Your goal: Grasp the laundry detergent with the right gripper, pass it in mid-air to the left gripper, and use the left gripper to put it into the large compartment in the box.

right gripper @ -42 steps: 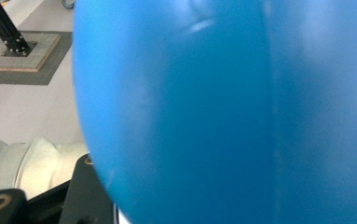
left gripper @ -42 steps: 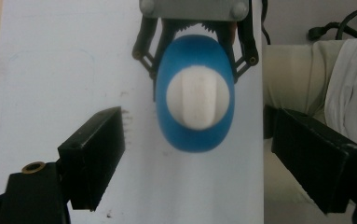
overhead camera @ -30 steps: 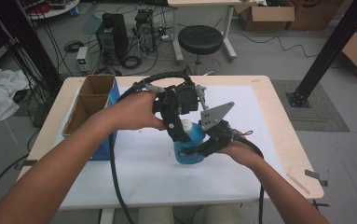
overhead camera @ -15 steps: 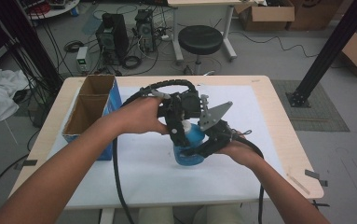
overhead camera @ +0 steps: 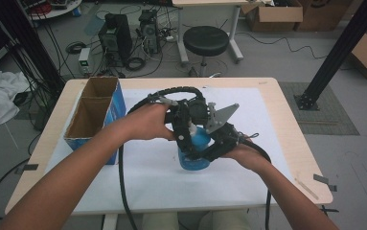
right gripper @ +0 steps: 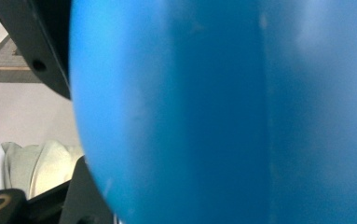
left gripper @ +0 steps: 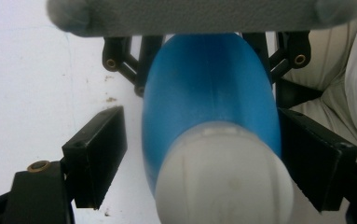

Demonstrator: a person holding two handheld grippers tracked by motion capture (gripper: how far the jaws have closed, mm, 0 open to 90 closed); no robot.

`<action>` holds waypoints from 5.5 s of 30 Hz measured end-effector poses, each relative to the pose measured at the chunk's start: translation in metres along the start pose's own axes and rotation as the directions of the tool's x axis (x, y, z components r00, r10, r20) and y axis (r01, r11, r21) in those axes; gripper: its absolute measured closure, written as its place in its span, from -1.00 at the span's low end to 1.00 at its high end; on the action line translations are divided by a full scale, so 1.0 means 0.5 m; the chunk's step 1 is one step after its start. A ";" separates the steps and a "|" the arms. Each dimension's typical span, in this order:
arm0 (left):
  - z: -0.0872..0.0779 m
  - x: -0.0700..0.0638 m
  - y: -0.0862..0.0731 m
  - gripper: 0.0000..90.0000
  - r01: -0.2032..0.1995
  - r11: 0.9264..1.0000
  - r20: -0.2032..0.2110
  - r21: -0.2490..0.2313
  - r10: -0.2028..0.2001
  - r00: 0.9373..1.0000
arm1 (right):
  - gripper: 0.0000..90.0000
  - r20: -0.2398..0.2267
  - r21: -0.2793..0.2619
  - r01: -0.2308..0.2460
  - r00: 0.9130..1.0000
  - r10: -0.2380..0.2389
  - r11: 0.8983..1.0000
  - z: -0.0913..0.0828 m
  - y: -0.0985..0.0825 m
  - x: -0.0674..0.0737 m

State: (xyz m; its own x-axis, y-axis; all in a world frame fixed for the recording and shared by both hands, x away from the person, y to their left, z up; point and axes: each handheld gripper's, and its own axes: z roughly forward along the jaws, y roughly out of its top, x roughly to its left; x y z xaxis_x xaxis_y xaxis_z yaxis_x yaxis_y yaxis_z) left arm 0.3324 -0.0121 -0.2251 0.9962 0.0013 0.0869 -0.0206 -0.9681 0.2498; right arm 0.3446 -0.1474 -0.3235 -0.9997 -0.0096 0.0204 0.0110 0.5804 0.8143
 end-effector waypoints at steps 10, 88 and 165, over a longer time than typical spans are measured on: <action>0.010 -0.001 0.006 -0.52 -0.017 1.000 -0.001 0.019 0.017 1.000 | -0.03 0.002 -0.005 -0.007 1.000 0.007 1.000 0.000 -0.003 0.000; -0.081 0.032 -0.032 -0.17 0.245 0.969 -0.118 0.036 -0.239 0.964 | -0.64 0.109 0.168 -0.162 0.983 0.145 0.972 -0.140 -0.100 -0.027; -0.257 0.111 -0.431 -0.16 0.936 0.163 -0.345 -0.311 -0.937 0.048 | -0.58 0.144 0.528 -0.165 0.984 0.104 0.833 -0.273 -0.114 -0.085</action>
State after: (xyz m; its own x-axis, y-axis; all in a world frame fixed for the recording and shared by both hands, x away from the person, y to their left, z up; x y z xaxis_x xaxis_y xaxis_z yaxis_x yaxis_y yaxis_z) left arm 0.3812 0.2289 -0.1503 0.0384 0.9940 0.1026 0.9033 -0.0784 0.4217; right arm 0.3893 -0.2913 -0.2914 -0.9856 0.1675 0.0213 0.1635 0.9149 0.3691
